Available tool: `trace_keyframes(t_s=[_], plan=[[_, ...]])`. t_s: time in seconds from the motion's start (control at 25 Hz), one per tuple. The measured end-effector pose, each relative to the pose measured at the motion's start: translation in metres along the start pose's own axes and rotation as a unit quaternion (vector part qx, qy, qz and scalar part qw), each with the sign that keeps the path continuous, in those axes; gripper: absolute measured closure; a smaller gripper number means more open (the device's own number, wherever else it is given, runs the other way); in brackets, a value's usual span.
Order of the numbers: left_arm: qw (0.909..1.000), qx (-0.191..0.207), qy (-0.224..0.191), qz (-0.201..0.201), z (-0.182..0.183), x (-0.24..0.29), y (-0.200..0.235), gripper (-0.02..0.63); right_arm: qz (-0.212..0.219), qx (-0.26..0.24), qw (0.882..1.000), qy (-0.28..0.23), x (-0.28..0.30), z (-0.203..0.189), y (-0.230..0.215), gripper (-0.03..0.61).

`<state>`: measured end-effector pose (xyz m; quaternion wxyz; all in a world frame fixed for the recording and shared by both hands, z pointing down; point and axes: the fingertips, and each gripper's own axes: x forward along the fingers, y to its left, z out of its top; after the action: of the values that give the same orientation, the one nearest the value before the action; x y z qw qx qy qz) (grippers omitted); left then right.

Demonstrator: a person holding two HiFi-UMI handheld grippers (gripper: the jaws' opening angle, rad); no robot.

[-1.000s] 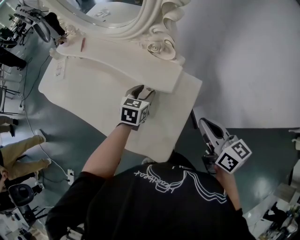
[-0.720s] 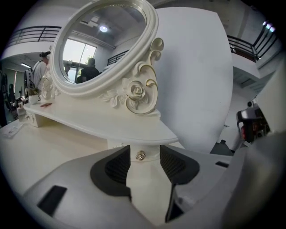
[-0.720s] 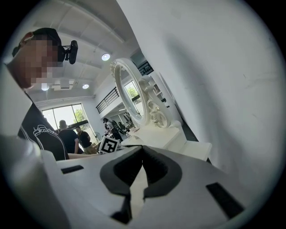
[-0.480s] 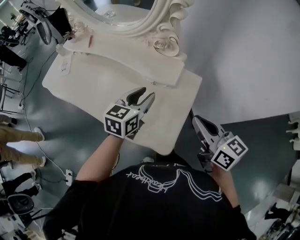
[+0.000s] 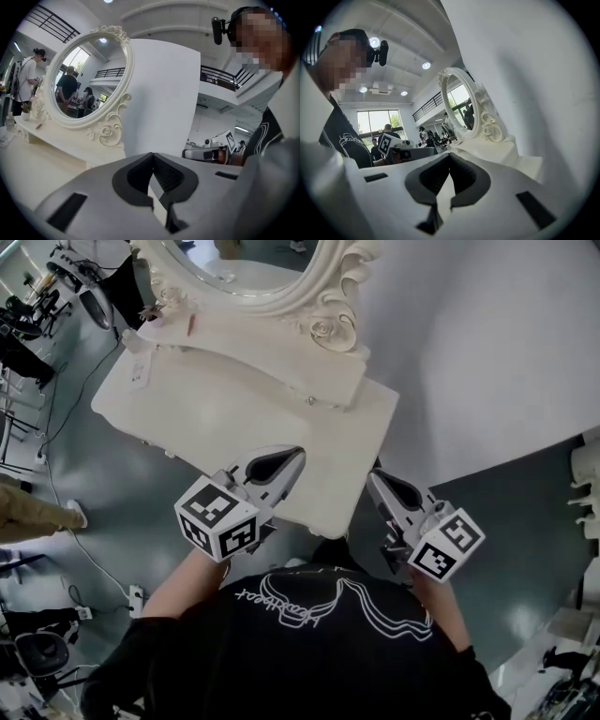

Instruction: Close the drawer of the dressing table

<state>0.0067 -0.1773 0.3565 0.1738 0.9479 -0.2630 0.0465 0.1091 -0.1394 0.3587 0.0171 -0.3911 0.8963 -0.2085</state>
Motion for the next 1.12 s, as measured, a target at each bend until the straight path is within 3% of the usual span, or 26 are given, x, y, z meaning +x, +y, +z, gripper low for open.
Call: trace_keyframes(t_s=[0.48, 1.12], plan=[[0.9998, 0.003, -0.014, -0.011, 0.006, -0.033, -0.035, 0.609, 0.005, -0.068, 0.998, -0.018, -0.013, 0.009, 0.041, 0.575], [1.0, 0.0, -0.009, 0.001, -0.001, -0.04, -0.041, 0.609, 0.011, -0.052, 0.998, -0.02, -0.018, 0.0, 0.048, 0.575]])
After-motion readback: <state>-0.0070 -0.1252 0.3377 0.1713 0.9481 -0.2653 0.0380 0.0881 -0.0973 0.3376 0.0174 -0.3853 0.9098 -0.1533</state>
